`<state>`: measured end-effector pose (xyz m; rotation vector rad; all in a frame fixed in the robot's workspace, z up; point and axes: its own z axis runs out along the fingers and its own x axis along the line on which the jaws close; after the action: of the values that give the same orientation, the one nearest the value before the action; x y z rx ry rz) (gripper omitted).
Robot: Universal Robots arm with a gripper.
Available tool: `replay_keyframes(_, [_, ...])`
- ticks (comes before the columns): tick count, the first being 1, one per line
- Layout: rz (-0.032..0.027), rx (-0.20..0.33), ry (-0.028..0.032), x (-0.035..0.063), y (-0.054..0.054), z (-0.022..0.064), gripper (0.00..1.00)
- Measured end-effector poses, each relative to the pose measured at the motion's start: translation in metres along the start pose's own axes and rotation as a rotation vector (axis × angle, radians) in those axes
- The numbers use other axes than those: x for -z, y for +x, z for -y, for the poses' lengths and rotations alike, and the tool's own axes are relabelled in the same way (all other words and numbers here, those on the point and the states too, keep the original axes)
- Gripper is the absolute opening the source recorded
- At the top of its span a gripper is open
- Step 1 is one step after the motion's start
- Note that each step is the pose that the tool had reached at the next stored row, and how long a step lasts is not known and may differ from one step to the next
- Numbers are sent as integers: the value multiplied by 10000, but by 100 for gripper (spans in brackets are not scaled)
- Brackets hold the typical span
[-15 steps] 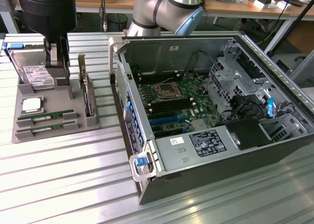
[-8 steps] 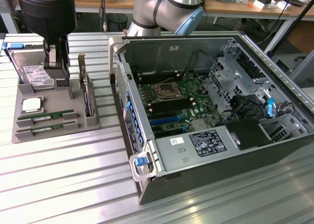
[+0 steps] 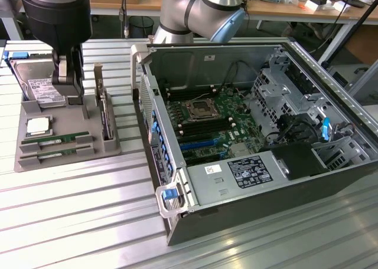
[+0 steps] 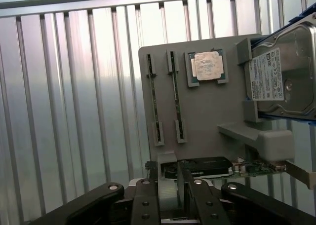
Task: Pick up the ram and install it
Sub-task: 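Pick up the ram and move it above insertion slot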
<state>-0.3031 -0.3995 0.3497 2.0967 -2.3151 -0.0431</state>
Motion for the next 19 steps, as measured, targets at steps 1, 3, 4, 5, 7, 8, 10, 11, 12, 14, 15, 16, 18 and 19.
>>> replay_keyframes(1, [0,-9,0,-3,0,0,30])
replay_keyframes(3, [2,-31,1,-12,0,0,30])
replay_keyframes(4, [1,-37,0,-16,0,0,30])
replay_keyframes(5, [1,-40,0,-20,0,0,30])
replay_keyframes(7, [2,-43,0,-28,0,0,30])
replay_keyframes(8, [1,-43,0,-31,0,0,30])
replay_keyframes(10, [2,-43,0,-34,0,0,30])
replay_keyframes(11, [1,-43,0,-37,0,1,30])
replay_keyframes(12, [1,-43,0,-40,0,1,30])
replay_keyframes(14, [1,-43,0,-46,0,1,30])
replay_keyframes(15, [2,-43,0,-48,0,1,30])
replay_keyframes(16, [2,-43,0,-49,0,1,30])
replay_keyframes(18, [1,-42,0,-55,0,1,30])
replay_keyframes(19, [1,-43,0,-58,0,1,30])
